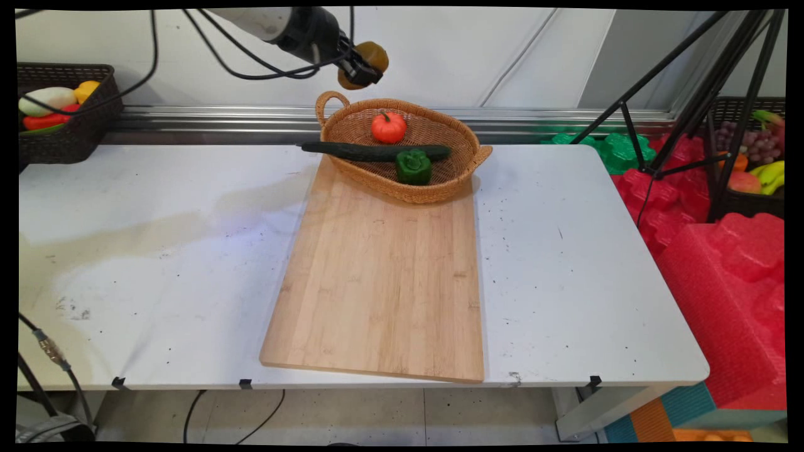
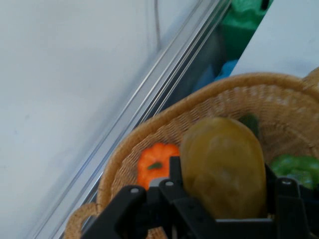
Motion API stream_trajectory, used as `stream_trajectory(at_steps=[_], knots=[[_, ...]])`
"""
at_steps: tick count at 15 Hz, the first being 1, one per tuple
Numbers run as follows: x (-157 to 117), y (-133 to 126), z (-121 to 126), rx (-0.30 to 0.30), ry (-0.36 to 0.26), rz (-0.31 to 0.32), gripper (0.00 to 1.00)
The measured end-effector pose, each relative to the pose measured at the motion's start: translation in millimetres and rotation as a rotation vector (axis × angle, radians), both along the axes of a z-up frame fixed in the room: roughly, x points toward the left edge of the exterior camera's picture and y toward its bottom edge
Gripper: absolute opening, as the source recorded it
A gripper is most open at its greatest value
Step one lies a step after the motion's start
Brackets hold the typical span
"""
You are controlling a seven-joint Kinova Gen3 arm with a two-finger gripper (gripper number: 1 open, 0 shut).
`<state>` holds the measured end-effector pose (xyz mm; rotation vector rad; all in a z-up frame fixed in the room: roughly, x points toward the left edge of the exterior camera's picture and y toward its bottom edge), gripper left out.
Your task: Place the picked object in the vegetable basket
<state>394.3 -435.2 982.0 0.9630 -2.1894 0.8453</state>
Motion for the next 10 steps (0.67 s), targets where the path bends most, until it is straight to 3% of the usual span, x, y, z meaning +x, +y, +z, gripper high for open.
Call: stream_trajectory(at_steps=[10], knots=[[7.7,-75.2,-65.1,0.151,-0.069,0.061,0.00]])
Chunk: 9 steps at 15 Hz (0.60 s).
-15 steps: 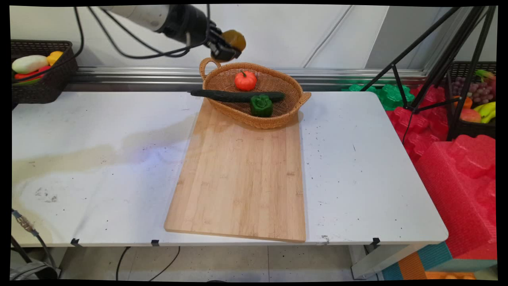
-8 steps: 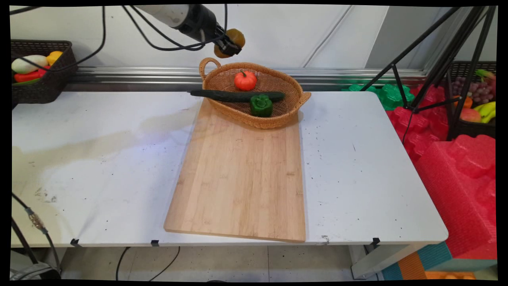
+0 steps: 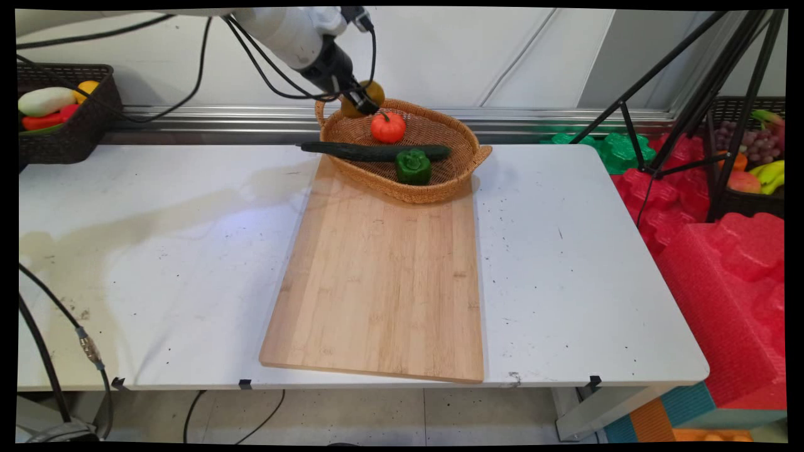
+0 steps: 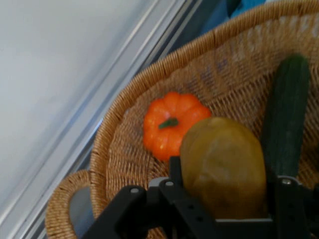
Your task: Place the picked object in the vegetable basket
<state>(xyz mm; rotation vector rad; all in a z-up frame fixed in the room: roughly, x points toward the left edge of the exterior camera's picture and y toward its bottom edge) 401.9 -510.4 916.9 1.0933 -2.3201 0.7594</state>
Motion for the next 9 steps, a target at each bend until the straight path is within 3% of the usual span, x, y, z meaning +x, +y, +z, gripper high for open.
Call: stream_trajectory(at_steps=[4,9], knots=[[5.7,-23.2,-31.7,0.062,-0.020,0.015,0.00],[11.2,-35.9,-53.1,0.098,-0.034,0.020,0.00]])
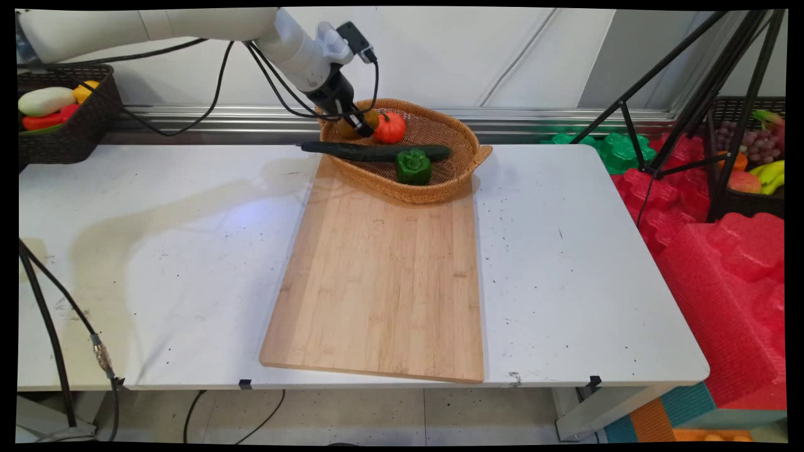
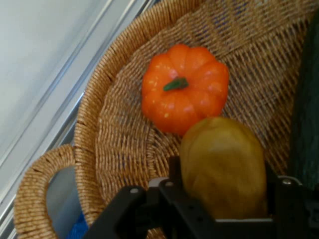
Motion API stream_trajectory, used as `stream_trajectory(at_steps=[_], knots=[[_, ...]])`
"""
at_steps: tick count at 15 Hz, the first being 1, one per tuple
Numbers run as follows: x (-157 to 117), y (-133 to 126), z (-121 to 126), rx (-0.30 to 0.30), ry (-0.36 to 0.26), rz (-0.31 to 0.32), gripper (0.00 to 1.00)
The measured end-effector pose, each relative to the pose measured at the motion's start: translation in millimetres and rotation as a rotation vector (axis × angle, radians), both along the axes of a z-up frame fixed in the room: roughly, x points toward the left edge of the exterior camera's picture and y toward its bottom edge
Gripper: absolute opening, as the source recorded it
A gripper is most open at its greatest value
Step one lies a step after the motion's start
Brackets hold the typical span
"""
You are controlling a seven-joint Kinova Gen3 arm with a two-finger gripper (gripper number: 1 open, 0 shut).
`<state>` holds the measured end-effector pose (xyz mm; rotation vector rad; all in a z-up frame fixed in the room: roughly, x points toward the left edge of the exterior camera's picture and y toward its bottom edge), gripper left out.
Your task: Place the picked object in the vegetable basket
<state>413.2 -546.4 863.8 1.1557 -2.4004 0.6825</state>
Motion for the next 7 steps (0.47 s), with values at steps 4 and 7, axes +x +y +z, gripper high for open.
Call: stream_trajectory(at_steps=[4,7], knots=[[2.2,-4.6,-10.2,0.018,-0.004,-0.002,1.00],[2.0,-6.2,-13.2,0.018,-0.005,-0.011,1.00]])
